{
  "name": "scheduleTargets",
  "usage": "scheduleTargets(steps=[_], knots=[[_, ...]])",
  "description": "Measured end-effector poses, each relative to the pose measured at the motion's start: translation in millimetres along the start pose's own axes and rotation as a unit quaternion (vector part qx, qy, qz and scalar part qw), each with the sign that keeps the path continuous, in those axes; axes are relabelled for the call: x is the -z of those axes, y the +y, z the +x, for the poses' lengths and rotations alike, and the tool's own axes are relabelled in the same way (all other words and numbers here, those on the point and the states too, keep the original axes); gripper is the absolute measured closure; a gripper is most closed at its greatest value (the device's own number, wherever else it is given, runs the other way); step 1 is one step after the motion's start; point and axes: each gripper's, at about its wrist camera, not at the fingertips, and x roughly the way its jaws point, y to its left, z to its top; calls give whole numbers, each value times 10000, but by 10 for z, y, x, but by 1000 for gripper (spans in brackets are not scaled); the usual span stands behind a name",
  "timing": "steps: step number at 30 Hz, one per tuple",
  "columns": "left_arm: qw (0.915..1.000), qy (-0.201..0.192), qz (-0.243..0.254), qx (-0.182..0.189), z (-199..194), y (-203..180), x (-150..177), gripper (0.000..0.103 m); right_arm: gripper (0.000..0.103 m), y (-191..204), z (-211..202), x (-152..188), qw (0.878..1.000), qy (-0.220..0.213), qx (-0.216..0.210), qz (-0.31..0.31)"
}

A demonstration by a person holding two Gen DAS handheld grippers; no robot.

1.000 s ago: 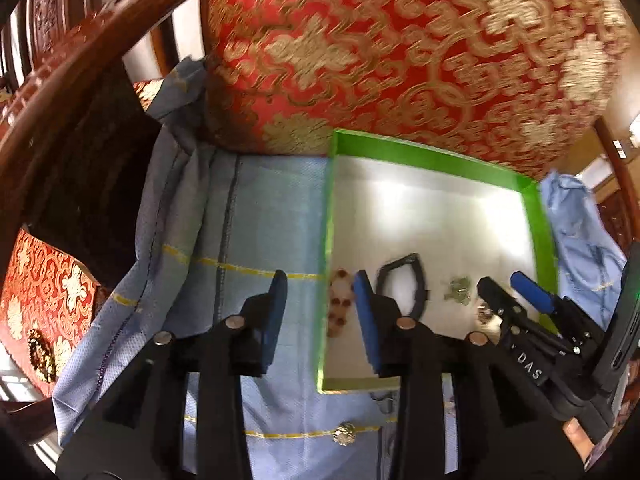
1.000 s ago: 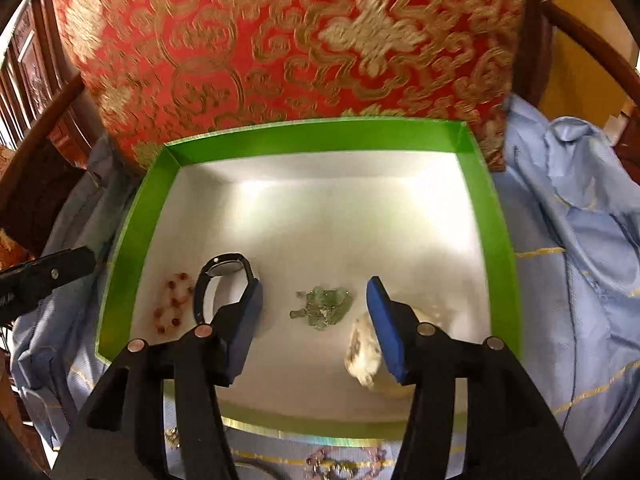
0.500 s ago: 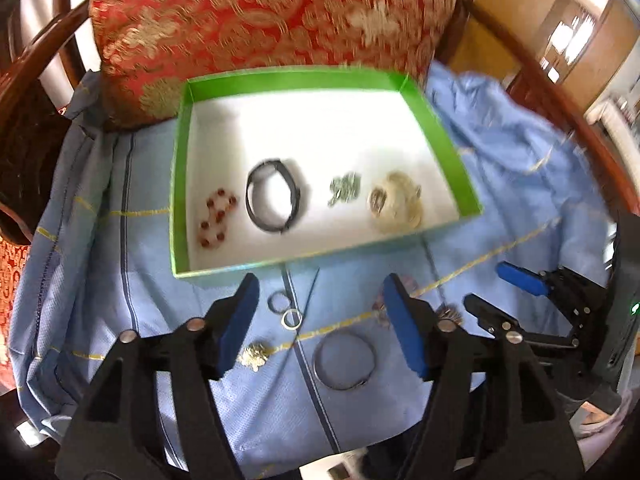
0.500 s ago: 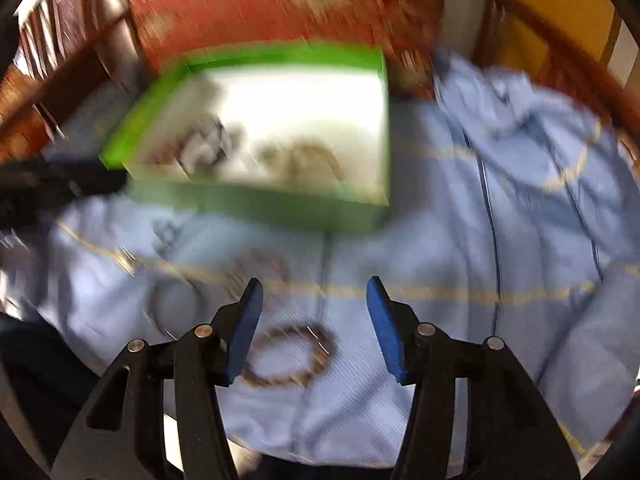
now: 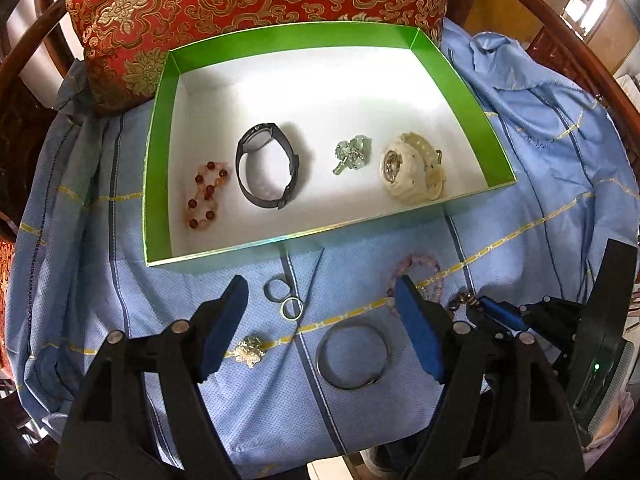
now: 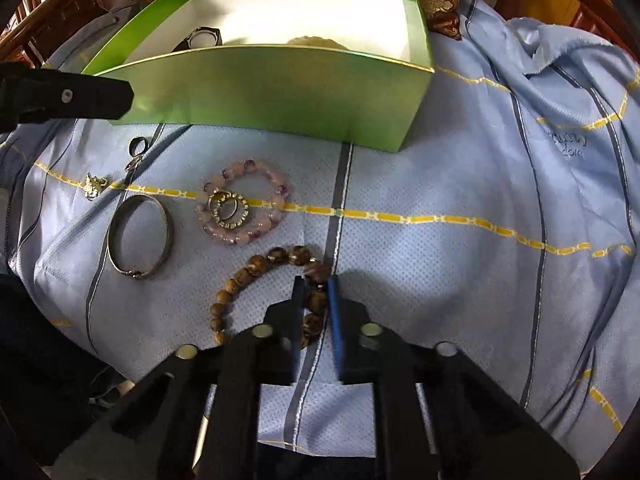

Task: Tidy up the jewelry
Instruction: 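Grasp the brown bead bracelet with the right tool while the left tool grasps the pink bracelet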

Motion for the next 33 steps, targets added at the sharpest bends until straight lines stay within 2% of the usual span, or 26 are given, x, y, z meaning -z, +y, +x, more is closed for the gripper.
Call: scheduleTargets(steps=[8, 17, 20, 27, 31, 33], knots=[[10000, 34, -6, 7, 45, -52, 4, 28, 91, -74, -79, -2, 9997, -163, -57, 198], [9998, 138, 120, 84, 156, -200, 31, 26, 91, -122, -1, -22, 9997, -42, -66, 240], [9996, 173, 83, 215, 168, -193, 20, 26, 91, -167, -12, -57, 9994, -107, -86, 309], [9958, 228, -531, 708, 196, 41, -58, 24, 91, -251, -19, -59, 9988, -111, -116, 464], [9959, 323, -469, 705, 279, -5, -60, 24, 91, -254, 6, -44, 9986, -66, -160, 504], [9963, 318, -279, 751, 291, -115, -63, 25, 91, -242, 4, -43, 9986, -78, -190, 489]])
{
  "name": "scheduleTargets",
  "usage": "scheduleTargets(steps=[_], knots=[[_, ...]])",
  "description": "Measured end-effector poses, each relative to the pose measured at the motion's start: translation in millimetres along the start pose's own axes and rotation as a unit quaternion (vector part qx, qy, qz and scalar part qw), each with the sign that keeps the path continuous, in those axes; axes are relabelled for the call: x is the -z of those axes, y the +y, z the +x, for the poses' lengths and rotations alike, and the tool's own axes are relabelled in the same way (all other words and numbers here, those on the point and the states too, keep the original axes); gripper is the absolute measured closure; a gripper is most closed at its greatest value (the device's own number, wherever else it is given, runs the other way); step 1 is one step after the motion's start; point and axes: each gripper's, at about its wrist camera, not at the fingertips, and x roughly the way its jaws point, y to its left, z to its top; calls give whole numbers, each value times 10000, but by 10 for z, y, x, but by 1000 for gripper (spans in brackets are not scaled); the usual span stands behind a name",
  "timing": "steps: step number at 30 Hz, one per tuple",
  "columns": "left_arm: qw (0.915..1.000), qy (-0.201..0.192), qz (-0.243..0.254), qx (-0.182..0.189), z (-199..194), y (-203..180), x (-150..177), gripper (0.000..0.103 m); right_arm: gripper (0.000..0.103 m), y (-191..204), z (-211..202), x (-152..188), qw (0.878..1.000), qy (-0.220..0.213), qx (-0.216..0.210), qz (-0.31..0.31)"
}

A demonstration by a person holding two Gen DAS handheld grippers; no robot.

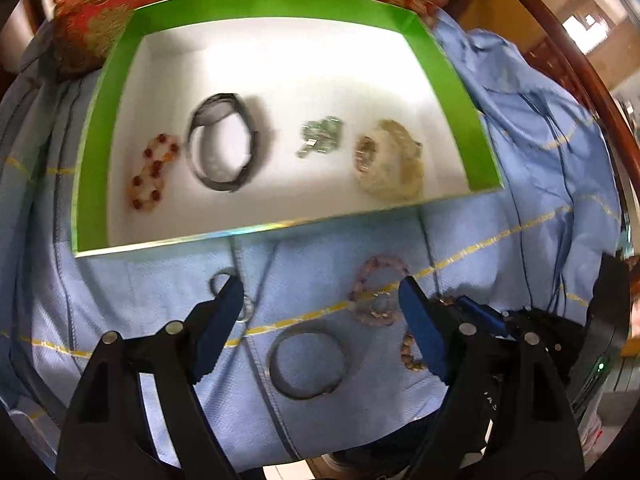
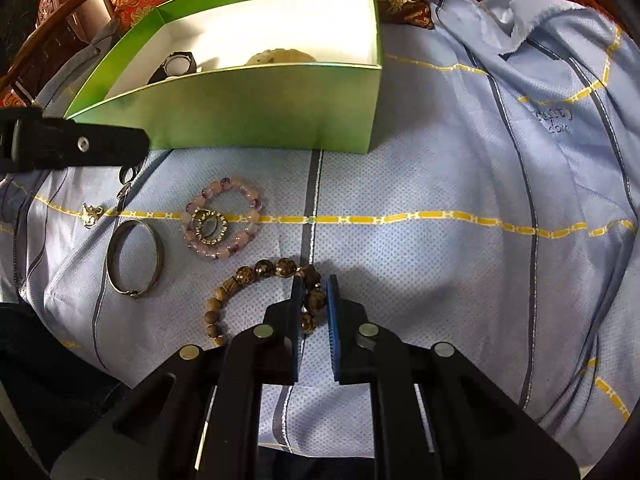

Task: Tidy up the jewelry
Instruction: 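Grasp the brown bead bracelet with the right tool while the left tool grasps the pink bracelet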

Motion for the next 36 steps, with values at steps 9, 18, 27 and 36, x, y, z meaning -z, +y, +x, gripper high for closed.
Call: scheduleTargets(steps=[9, 18, 27, 36], knots=[[9968, 423, 562, -368, 478, -357, 20, 69, 91, 1, 64, -17, 10000, 36, 5, -28], [9974, 361, 540, -314, 586, -473, 8, 65, 91, -12, 68, -20, 10000, 41, -9, -66], [9981, 345, 274, -441, 614, -283, -60, 90, 91, 20, 81, -25, 9999, 51, 92, -98], [9976, 127, 149, -664, 426, -142, -58, 95, 91, 64, 67, -9, 9998, 47, 162, -59]])
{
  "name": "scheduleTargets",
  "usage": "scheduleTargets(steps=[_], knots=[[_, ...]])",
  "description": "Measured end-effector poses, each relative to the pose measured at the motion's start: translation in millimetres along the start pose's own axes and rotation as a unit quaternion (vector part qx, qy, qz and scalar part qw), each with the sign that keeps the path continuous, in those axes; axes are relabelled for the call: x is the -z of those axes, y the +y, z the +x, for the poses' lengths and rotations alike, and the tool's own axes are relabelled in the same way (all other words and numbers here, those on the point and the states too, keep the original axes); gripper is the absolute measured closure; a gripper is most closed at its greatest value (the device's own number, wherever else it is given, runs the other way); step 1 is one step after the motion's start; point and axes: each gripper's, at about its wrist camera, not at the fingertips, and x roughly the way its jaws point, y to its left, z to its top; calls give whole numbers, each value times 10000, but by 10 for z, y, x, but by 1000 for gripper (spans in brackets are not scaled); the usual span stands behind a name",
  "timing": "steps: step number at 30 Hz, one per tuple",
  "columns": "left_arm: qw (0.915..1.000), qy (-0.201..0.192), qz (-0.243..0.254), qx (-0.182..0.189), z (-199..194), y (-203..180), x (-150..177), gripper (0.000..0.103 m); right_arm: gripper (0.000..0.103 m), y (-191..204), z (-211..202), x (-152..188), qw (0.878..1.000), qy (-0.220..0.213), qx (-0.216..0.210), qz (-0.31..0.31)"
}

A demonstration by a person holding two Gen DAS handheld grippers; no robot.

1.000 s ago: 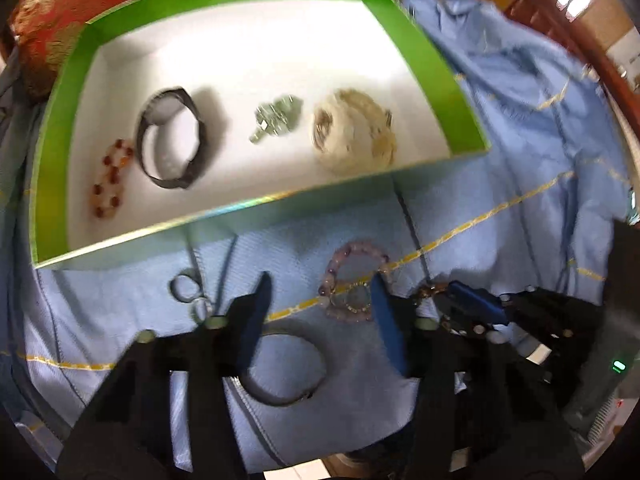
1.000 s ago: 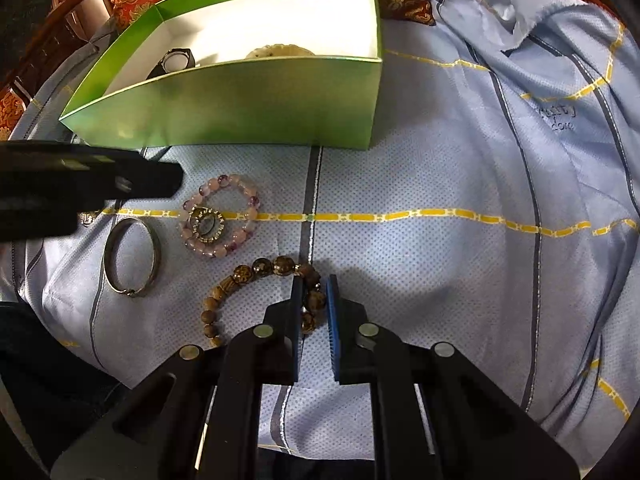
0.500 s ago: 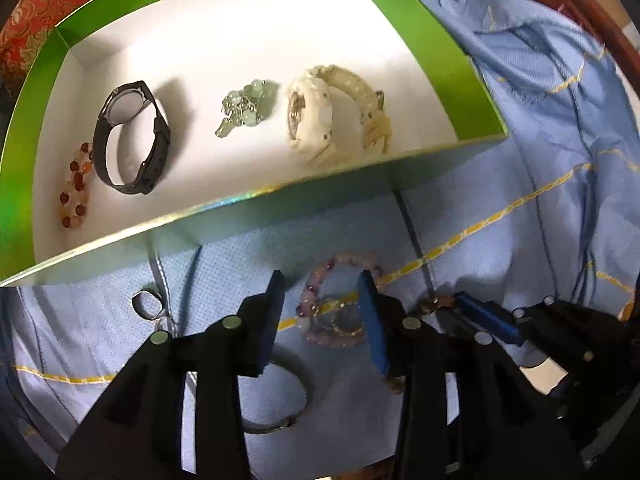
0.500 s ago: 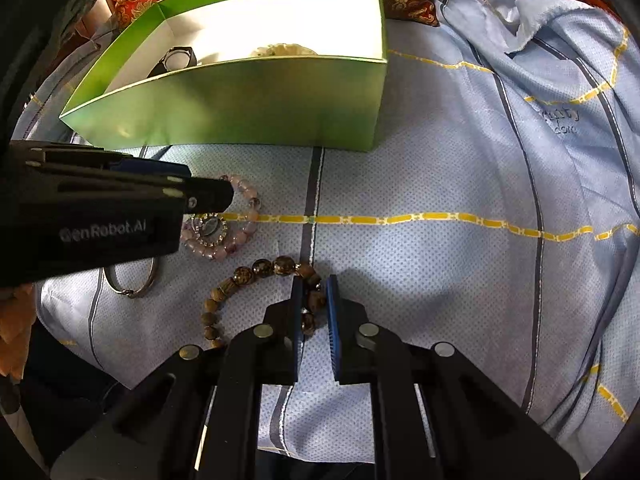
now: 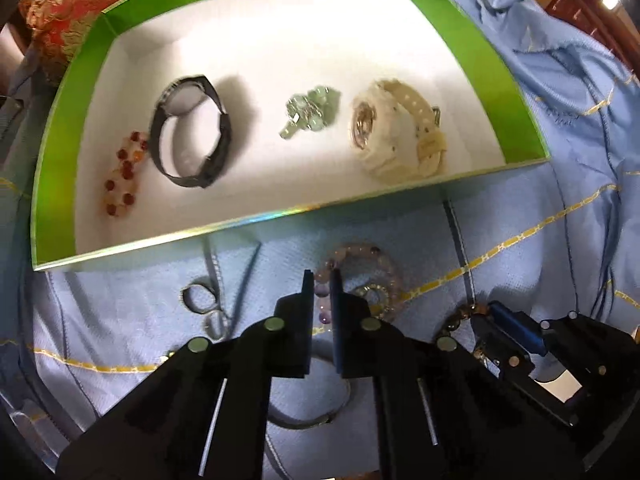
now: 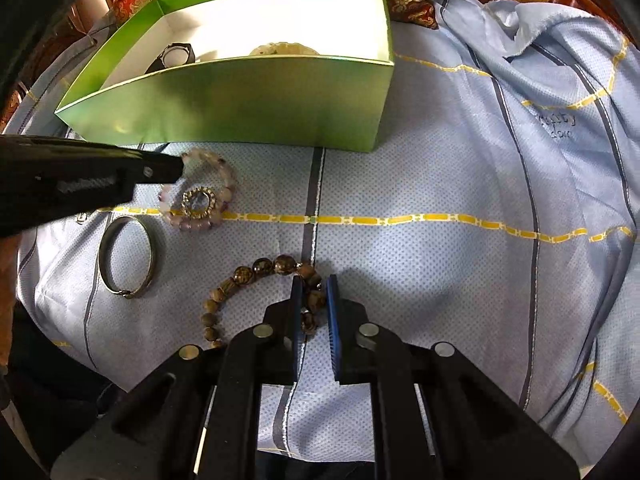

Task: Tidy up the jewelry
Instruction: 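Grasp the brown bead bracelet with the right tool while the left tool grasps the pink bracelet, then lift both bracelets and carry them toward the green box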

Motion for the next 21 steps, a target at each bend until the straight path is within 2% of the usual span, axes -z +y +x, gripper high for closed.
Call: scheduleTargets(steps=[6, 14, 21], knots=[[9994, -289, -74, 166, -247, 110, 41, 95, 91, -17, -85, -6, 9999, -112, -30, 46], [9971, -576, -98, 486, -679, 226, 202, 95, 91, 27, -386, -74, 9986, -498, -117, 98], [9944, -708, -265, 733, -831, 326, 244, 95, 91, 69, -527, -180, 9973, -711, -168, 98]])
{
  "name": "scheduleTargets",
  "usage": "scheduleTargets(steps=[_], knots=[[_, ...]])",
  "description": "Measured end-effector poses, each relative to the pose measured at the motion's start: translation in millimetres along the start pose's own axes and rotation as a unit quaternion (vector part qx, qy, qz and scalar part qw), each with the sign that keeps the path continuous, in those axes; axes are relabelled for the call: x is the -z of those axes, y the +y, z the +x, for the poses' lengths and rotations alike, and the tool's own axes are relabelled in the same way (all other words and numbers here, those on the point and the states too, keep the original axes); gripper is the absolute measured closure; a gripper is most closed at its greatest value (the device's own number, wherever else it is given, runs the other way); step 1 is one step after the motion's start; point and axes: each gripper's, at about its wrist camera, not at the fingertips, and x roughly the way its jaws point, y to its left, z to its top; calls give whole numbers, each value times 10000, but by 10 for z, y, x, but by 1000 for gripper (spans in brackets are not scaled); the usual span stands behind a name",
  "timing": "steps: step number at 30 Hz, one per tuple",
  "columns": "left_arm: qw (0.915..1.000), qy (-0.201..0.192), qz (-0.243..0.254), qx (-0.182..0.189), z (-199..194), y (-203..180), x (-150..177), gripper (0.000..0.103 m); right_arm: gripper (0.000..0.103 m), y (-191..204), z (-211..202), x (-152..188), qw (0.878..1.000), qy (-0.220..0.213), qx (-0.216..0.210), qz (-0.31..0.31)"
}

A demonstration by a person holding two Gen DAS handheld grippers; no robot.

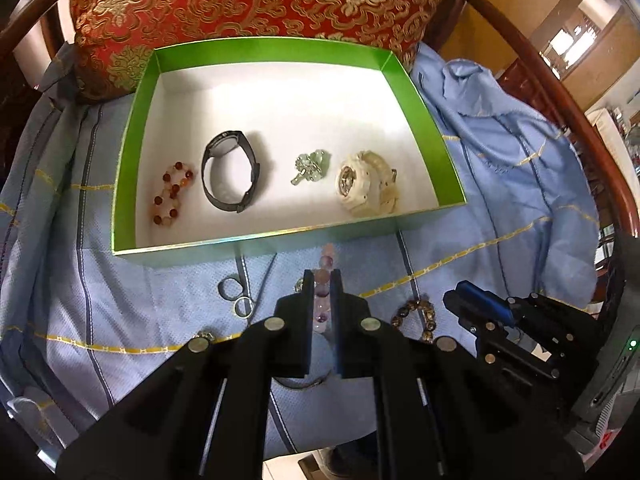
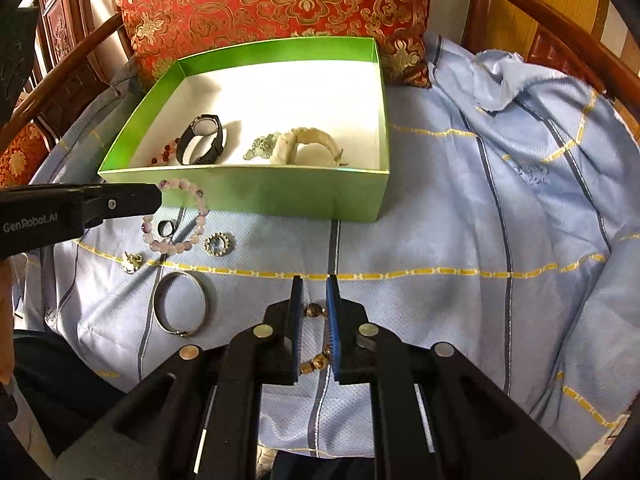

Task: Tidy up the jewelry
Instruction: 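Lift both bracelets and carry them toward the green box, then lower both bracelets into the box and open both tools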

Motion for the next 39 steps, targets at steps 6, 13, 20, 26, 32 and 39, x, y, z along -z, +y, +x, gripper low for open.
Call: scheduleTargets(steps=[6, 13, 20, 26, 32, 39], knots=[[10000, -18, -46, 9, -5, 18, -40, 95, 91, 17, 43, 13, 10000, 67, 10, -29], [10000, 39, 22, -35, 57, -3, -30, 95, 74, -56, 484, 168, 9957, 798, 472, -75], [10000, -78, 6, 33, -28, -1, -47, 95, 92, -1, 349, 151, 9983, 512, 229, -144], [9985, -459, -1, 299, -346, 26, -163, 95, 92, 74, -246, -127, 9993, -257, -229, -134], [9954, -875, -320, 234, -602, 324, -475, 95, 92, 187, -683, -602, 9928, -1091, -448, -227], [9948, -707, -729, -47, -341, 713, -759, 95, 92, 385, -238, -1164, 9929, -1034, -561, -194]])
